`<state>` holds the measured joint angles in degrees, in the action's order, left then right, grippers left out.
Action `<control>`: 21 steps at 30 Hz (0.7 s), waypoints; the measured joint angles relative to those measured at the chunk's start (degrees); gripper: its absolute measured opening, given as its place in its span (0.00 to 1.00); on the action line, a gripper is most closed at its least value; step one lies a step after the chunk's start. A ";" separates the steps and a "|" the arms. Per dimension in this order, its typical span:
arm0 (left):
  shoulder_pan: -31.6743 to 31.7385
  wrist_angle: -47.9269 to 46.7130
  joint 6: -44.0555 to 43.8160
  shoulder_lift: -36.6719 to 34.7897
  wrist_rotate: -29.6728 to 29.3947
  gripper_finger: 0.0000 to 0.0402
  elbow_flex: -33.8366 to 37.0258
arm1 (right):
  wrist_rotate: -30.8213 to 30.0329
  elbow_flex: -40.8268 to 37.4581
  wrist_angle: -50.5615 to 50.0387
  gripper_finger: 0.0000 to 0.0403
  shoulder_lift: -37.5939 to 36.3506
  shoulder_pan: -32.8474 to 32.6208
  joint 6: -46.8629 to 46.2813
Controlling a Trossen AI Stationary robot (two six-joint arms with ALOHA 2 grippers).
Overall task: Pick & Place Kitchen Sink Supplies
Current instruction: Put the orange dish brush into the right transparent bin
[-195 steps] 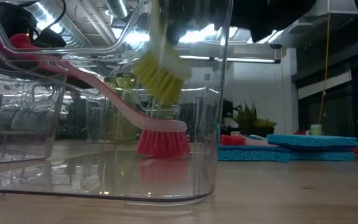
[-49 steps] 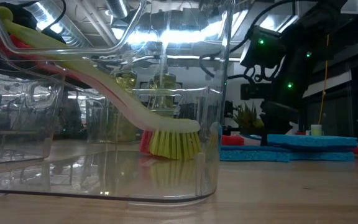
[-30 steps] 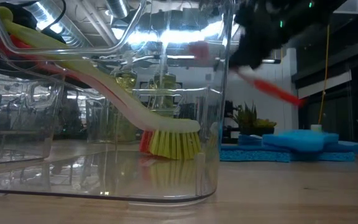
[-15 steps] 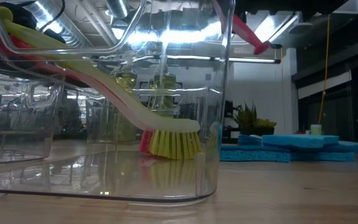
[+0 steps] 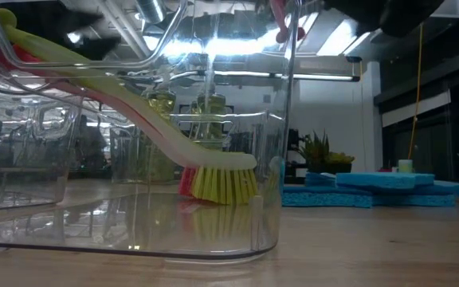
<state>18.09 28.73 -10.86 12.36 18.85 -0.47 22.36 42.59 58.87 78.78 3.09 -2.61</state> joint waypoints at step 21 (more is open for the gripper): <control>-23.40 29.74 5.28 6.68 4.40 0.65 0.00 | 16.50 22.36 -5.84 0.13 18.32 0.04 -3.08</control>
<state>-5.31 58.48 -5.58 19.04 23.25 -0.47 38.86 64.94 53.03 97.10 3.14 -5.69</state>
